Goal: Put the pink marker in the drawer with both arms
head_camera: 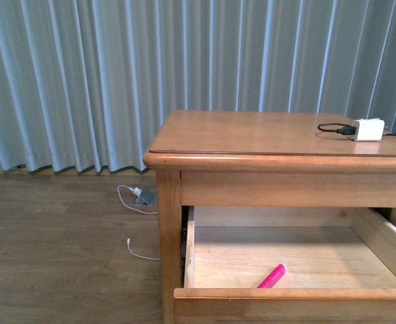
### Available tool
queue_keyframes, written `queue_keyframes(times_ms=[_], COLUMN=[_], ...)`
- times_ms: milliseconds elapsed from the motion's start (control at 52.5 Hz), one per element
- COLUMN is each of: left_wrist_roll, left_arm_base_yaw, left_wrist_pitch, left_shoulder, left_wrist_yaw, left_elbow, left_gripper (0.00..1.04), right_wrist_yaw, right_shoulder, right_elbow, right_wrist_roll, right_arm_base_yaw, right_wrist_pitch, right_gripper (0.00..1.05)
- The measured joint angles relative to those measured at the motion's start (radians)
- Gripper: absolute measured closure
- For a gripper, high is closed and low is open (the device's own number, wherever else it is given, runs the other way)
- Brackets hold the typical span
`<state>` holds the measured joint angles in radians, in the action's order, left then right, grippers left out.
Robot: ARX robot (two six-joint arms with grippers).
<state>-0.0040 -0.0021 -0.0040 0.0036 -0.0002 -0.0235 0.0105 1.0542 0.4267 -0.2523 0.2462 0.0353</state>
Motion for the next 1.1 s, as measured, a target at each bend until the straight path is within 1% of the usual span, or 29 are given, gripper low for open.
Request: queue_keyframes(times_ms=[95, 305, 476, 552, 762, 1010, 1105], left_wrist_roll=[0.000, 0.000, 0.000, 0.000, 0.000, 0.000, 0.000], left_arm_base_yaw=[0.000, 0.000, 0.000, 0.000, 0.000, 0.000, 0.000], left_wrist_pitch=[0.000, 0.000, 0.000, 0.000, 0.000, 0.000, 0.000], left_shoulder=[0.000, 0.000, 0.000, 0.000, 0.000, 0.000, 0.000], left_wrist_yaw=[0.000, 0.000, 0.000, 0.000, 0.000, 0.000, 0.000], left_elbow=[0.000, 0.000, 0.000, 0.000, 0.000, 0.000, 0.000], left_gripper=[0.06, 0.06, 0.06, 0.06, 0.06, 0.06, 0.06], right_wrist_yaw=[0.003, -0.041, -0.072, -0.106, -0.134, -0.176, -0.176], right_shoulder=[0.174, 0.369, 0.520, 0.576, 0.720, 0.935, 0.995], right_elbow=[0.068, 0.134, 0.207, 0.235, 0.336, 0.515, 0.577], right_wrist_roll=[-0.029, -0.041, -0.039, -0.032, -0.029, -0.006, -0.008], right_arm_base_yaw=[0.021, 0.029, 0.005, 0.001, -0.013, -0.024, -0.031], right_wrist_pitch=[-0.061, -0.122, -0.204, -0.240, -0.353, -0.502, -0.542], right_gripper=[0.08, 0.08, 0.08, 0.08, 0.08, 0.08, 0.08])
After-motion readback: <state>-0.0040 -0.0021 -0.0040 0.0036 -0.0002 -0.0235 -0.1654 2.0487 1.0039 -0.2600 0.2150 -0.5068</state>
